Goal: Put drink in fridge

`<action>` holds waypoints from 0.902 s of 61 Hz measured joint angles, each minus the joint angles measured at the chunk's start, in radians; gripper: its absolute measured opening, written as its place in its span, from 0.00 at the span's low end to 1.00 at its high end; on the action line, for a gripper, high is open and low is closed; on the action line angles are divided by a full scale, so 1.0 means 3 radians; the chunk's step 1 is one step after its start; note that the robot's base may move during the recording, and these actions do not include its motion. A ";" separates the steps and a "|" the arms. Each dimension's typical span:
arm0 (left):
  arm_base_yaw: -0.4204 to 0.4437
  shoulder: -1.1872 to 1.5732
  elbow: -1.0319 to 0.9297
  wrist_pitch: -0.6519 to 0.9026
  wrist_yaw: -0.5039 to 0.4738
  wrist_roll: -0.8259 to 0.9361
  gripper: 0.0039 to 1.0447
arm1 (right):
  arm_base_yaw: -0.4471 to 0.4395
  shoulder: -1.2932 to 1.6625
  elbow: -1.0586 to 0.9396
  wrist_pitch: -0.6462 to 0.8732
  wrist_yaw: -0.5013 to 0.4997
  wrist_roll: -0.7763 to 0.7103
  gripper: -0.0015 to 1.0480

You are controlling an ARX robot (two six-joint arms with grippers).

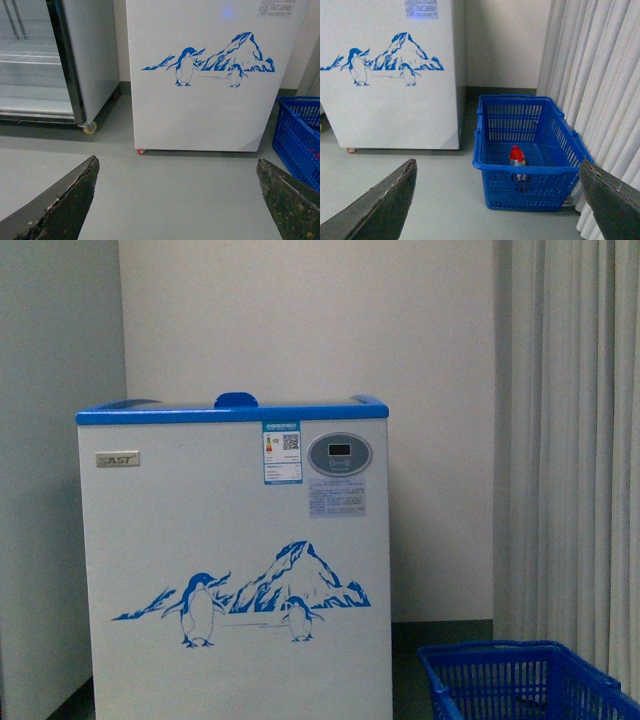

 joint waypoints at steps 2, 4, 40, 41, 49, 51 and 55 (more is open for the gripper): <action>0.0000 0.0000 0.0000 0.0000 0.0000 -0.0001 0.92 | 0.0000 0.0000 0.0000 0.0000 0.0000 0.0000 0.93; 0.0000 0.0000 0.0000 0.0000 0.0000 0.0000 0.92 | 0.0000 0.0000 0.0000 0.0000 0.0000 0.0000 0.93; 0.0000 0.0000 0.0000 0.0000 0.0000 0.0000 0.92 | 0.0003 -0.0003 0.0000 0.0000 -0.0004 0.0000 0.93; 0.0000 0.0000 0.0000 0.0000 0.0000 -0.0001 0.92 | 0.0003 -0.0003 0.0000 0.0000 -0.0004 0.0000 0.93; 0.0000 0.0000 0.0000 0.0000 0.0000 0.0000 0.92 | 0.0003 -0.0003 0.0000 0.0000 -0.0004 0.0000 0.93; 0.0000 0.0000 0.0000 0.0000 0.0000 0.0000 0.92 | 0.0003 -0.0001 0.0000 0.0000 -0.0004 0.0000 0.93; 0.0000 0.0000 0.0000 0.0000 0.0000 0.0000 0.92 | 0.0003 -0.0003 0.0000 0.0000 -0.0004 0.0000 0.93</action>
